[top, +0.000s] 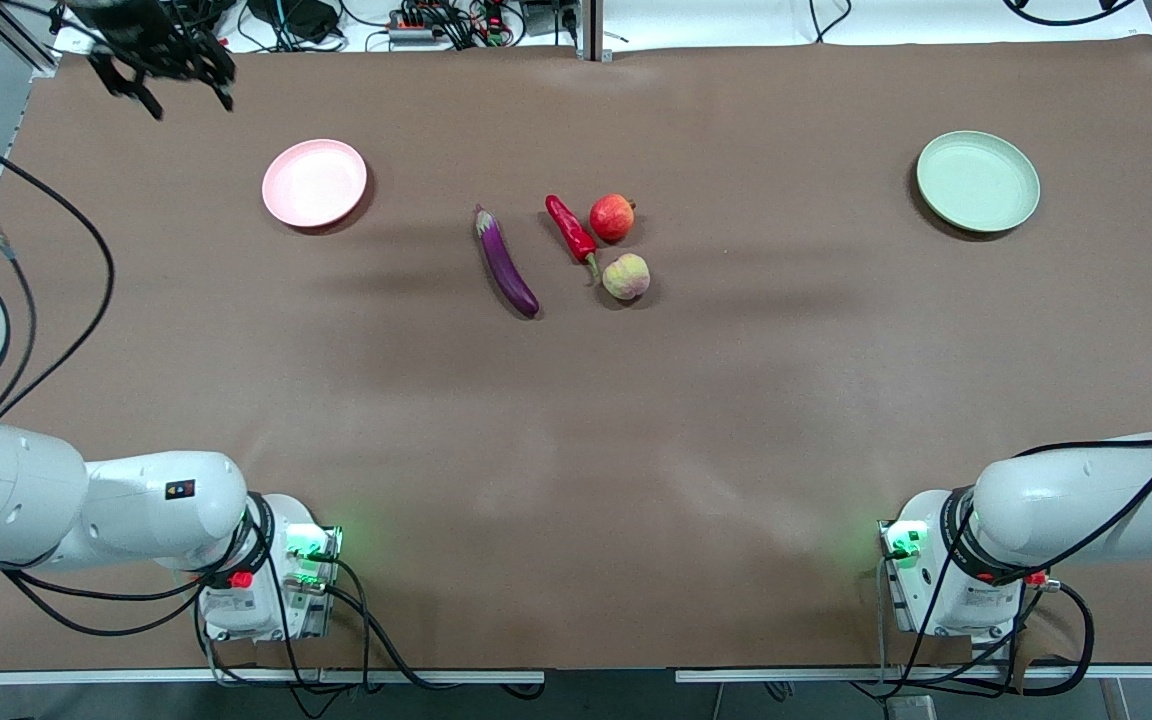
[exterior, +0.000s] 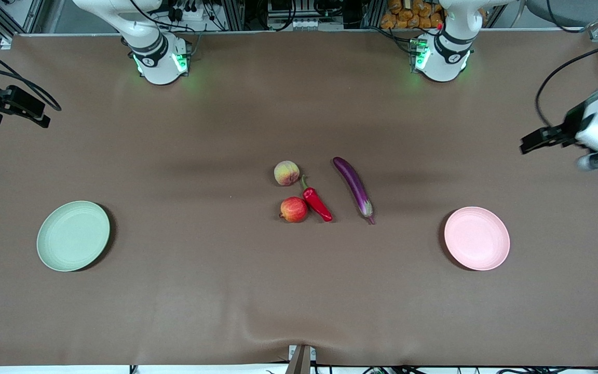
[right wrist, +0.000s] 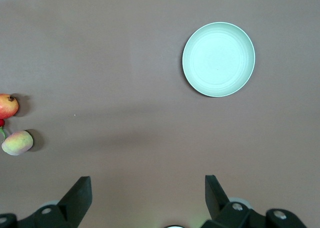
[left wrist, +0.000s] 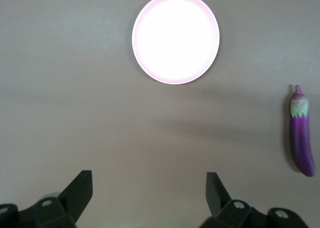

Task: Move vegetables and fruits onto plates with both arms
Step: 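Lower the left gripper and grasp the purple eggplant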

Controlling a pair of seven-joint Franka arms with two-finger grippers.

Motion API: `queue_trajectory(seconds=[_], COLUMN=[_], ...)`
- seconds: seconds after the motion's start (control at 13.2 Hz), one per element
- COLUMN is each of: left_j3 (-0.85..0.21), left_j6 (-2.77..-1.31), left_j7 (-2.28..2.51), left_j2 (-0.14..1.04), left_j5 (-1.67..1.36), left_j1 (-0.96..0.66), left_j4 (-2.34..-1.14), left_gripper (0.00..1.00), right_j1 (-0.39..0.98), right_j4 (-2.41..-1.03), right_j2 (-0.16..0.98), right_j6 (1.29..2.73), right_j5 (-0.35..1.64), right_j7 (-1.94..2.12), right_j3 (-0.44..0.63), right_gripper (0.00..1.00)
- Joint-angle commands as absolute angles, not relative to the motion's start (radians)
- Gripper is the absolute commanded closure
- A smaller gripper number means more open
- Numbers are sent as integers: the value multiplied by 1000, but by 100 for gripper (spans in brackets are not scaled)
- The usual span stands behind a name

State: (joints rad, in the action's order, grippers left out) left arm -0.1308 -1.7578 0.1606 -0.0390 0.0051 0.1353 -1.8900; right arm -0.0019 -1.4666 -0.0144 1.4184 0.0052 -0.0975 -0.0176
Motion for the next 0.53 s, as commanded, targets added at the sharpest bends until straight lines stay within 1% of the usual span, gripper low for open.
queue_trajectory(seconds=[0.0, 0.15, 0.45], left_j3=[-191, -231, -398], left_j6=[-1850, -1905, -2057], left_j7=[172, 230, 385], left_j2=[-42, 10, 165], left_j5=[-9, -32, -32], left_j1=[144, 141, 138], left_j4=[-1974, -1973, -1960], left_gripper=[0, 0, 0], right_j1=[-12, -15, -12], right_j4=[-1494, -1494, -1494], right_j2=[-40, -38, -38], right_j6=[1417, 1416, 1414], right_j5=[3, 3, 3], right_j7=[-84, -84, -86], right_j3=[-25, -25, -25], right_gripper=[0, 0, 0])
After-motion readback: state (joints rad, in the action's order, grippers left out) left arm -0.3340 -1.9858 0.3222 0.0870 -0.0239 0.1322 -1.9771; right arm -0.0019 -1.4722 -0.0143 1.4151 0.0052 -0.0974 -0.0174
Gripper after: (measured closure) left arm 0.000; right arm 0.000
